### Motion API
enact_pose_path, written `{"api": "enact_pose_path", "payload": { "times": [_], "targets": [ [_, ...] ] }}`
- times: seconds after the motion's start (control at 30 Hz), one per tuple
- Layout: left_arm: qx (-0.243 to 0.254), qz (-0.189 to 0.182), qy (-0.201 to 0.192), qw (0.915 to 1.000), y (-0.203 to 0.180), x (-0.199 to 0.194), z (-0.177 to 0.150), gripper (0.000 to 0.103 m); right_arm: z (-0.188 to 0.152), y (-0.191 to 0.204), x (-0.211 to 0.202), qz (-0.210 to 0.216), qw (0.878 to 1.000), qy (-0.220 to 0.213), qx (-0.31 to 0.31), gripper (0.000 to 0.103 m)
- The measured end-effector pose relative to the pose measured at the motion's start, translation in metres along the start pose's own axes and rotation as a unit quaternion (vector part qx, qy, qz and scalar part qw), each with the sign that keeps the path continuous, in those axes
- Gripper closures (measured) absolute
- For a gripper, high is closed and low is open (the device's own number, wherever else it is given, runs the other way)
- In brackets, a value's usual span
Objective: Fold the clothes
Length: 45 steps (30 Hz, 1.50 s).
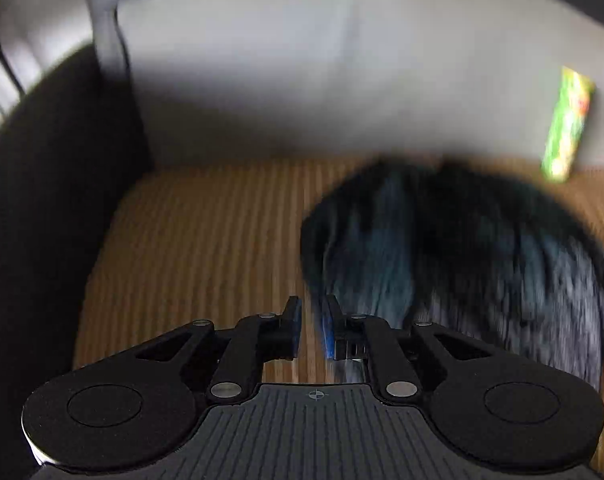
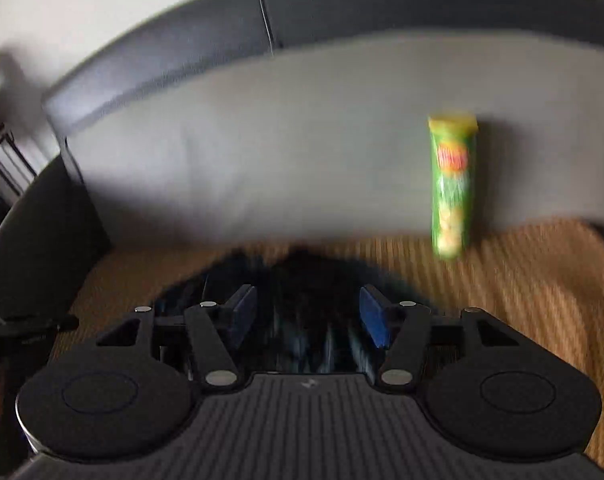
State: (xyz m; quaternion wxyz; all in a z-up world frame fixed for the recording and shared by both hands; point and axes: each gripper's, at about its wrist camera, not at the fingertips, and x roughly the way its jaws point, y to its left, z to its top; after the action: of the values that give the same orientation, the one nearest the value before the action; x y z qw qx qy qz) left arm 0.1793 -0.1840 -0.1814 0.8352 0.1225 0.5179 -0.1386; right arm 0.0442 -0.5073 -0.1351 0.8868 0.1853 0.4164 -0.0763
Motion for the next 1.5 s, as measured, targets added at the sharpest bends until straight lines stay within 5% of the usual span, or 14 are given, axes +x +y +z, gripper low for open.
{"api": "enact_pose_path", "payload": {
  "times": [0.13,0.27,0.43,0.67,0.77,0.8,0.87,1.07,1.23,1.37,1.5],
  "targets": [
    [0.024,-0.018,0.062,0.9976,-0.002,0.013,-0.062,0.065,-0.057,-0.008,-0.020,-0.005,0.999,0.039,0.027,0.039],
    [-0.020,-0.060,0.101,0.9929,-0.012,0.028,-0.109,0.053,-0.095,-0.001,-0.034,0.001,0.995,0.062,0.072,0.037],
    [-0.104,-0.092,0.111,0.9842,-0.026,0.047,-0.115,0.047,-0.126,0.026,-0.022,0.008,0.994,0.096,0.048,0.037],
    [-0.100,-0.095,0.127,0.9823,-0.048,0.065,-0.111,0.048,-0.145,0.028,-0.021,-0.034,0.993,0.107,0.031,0.037],
    [-0.105,-0.104,0.137,0.9794,-0.048,0.074,-0.114,0.067,-0.142,0.011,-0.024,-0.060,0.993,0.095,0.037,0.037],
    [-0.103,-0.106,0.143,0.9785,-0.049,0.077,-0.115,0.095,-0.140,0.005,-0.026,-0.068,0.993,0.089,0.041,0.037],
    [-0.103,-0.106,0.150,0.9777,-0.050,0.081,-0.117,0.103,-0.136,-0.008,-0.030,-0.083,0.992,0.077,0.048,0.037],
    [-0.156,-0.031,0.084,0.9837,-0.016,0.041,-0.115,0.103,-0.118,-0.042,-0.051,-0.131,0.991,0.012,0.021,0.036],
    [-0.209,0.082,0.027,0.9741,0.049,0.005,-0.089,0.103,-0.103,-0.073,-0.073,-0.173,0.984,-0.042,-0.016,0.033],
    [-0.240,0.183,-0.019,0.9531,0.113,-0.002,-0.043,0.103,-0.088,-0.102,-0.074,-0.189,0.979,-0.068,-0.024,0.032],
    [-0.274,0.276,-0.054,0.9195,0.175,0.007,0.016,0.103,-0.080,-0.128,-0.049,-0.191,0.979,-0.065,-0.026,0.032]
  ]
}}
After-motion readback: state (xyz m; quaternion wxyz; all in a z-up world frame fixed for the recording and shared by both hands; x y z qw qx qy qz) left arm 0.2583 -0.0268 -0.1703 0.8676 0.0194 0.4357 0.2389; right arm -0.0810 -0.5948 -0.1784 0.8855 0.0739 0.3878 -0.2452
